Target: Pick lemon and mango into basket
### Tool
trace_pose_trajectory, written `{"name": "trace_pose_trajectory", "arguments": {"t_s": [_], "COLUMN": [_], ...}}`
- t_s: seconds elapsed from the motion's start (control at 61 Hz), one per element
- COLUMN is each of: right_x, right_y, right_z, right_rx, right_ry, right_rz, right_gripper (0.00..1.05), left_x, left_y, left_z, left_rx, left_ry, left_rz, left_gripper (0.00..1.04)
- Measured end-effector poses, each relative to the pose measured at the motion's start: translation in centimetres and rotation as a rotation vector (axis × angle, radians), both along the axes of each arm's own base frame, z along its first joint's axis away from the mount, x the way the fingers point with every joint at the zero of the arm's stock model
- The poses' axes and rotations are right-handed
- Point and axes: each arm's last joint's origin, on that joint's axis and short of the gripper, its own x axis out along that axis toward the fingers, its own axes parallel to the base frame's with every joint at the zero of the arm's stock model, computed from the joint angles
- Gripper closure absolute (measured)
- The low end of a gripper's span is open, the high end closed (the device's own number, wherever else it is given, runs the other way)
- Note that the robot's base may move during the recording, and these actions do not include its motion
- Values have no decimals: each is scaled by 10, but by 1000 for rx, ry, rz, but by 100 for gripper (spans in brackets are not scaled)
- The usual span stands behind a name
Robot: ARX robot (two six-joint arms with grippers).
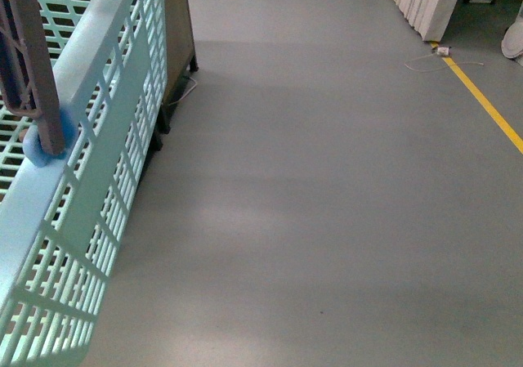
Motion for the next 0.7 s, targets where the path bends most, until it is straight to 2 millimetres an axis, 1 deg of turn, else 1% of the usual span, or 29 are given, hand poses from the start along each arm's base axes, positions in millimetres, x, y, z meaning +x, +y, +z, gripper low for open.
{"name": "trace_pose_trajectory", "arguments": {"t_s": [0.705], "right_x": [0], "right_y": [0], "right_z": [0], "right_rx": [0], "right_ry": [0], "right_rz": [0], "right_gripper": [9], "left_x": [0], "left_y": [0], "left_z": [0], "left_rx": [0], "left_ry": [0], "left_rz": [0], "left_gripper": [100]}}
